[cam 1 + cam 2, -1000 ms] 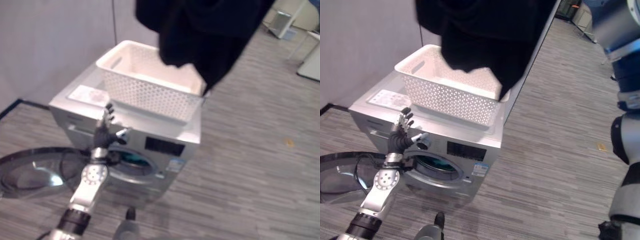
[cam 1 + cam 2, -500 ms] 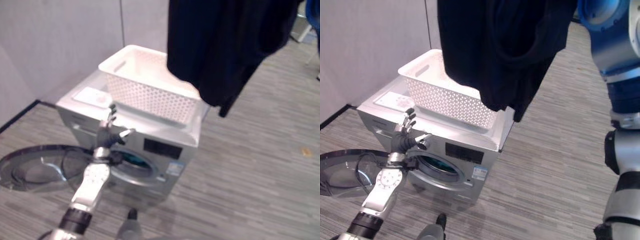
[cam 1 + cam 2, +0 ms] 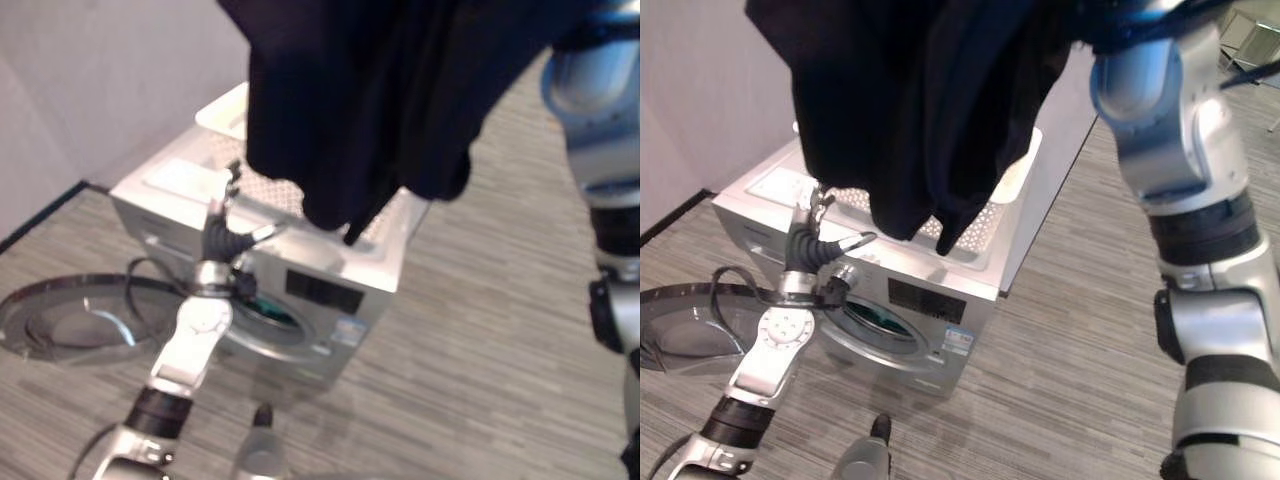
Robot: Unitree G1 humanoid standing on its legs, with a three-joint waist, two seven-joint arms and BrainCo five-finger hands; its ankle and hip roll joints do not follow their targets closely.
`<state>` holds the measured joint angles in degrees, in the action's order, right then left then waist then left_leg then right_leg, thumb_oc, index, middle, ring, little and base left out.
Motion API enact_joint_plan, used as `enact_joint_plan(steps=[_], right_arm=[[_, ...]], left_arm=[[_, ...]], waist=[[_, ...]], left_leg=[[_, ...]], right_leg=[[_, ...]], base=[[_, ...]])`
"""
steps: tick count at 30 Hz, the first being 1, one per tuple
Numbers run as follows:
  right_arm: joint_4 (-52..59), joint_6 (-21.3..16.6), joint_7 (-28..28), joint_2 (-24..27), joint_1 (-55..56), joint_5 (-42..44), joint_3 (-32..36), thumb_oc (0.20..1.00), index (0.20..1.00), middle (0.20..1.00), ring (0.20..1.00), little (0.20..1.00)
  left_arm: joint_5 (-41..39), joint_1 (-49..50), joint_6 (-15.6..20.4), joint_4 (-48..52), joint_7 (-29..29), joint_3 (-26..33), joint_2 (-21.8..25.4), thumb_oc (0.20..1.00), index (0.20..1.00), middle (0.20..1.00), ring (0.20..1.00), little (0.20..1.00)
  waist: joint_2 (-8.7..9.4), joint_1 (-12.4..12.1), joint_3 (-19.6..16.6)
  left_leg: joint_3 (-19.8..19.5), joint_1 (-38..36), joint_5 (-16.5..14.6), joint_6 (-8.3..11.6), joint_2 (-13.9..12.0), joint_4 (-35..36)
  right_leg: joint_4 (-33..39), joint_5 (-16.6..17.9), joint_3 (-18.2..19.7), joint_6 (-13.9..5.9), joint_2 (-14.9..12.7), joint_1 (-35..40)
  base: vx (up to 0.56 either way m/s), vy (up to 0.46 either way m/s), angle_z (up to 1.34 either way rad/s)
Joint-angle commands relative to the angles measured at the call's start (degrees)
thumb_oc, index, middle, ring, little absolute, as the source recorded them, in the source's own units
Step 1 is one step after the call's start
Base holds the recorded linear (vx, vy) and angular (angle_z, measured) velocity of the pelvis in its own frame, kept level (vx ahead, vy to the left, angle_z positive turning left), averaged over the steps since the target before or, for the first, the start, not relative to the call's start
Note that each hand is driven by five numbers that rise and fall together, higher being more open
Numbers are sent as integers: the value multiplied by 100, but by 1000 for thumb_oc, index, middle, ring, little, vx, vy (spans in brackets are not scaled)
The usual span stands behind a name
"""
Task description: Grab the laundry basket,head to the washer,open it,put in the laundry and shut it.
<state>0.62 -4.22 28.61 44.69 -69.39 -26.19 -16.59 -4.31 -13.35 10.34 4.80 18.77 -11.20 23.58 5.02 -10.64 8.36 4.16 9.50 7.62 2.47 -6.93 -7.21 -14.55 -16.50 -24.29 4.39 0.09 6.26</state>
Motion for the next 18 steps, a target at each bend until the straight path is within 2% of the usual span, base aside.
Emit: enact_joint_plan(steps=[1, 8, 11, 18], right_arm=[[371, -109, -147, -217, 337, 404, 418, 200, 200, 200, 200, 200], [616, -215, -411, -538, 561, 830, 282, 200, 200, 200, 200, 200], [681, -266, -568, -700, 523, 1104, 28, 200, 200, 200, 200, 200], [618, -269, -642, -1043, 464, 1327, -176, 200, 200, 200, 200, 200]], left_arm=[[141, 85, 151, 98, 91, -96, -24, 1000, 1000, 1000, 1000, 1000], [-202, 9, 136, -45, 165, -186, -230, 1000, 1000, 1000, 1000, 1000], [-494, -287, 158, -22, 168, -361, -349, 1000, 1000, 1000, 1000, 1000], [-977, -445, 212, 198, 97, -546, -471, 1000, 1000, 1000, 1000, 1000]], waist=[[-91, -11, -446], [-35, 39, -539], [8, 77, -555], [3, 75, -502]], left_leg=[[44, 603, 875, 242, -216, 215], [41, 581, 858, 238, -156, 209], [59, 586, 856, 236, -138, 225], [44, 603, 896, 239, -158, 197]], right_leg=[[237, -220, 294, -234, 126, 603], [225, -241, 299, -230, 92, 646], [223, -256, 279, -231, 72, 641], [88, -290, 266, -190, 61, 568]], base=[[0, 0, 0], [0, 0, 0], [0, 0, 0], [-5, -3, 0]])
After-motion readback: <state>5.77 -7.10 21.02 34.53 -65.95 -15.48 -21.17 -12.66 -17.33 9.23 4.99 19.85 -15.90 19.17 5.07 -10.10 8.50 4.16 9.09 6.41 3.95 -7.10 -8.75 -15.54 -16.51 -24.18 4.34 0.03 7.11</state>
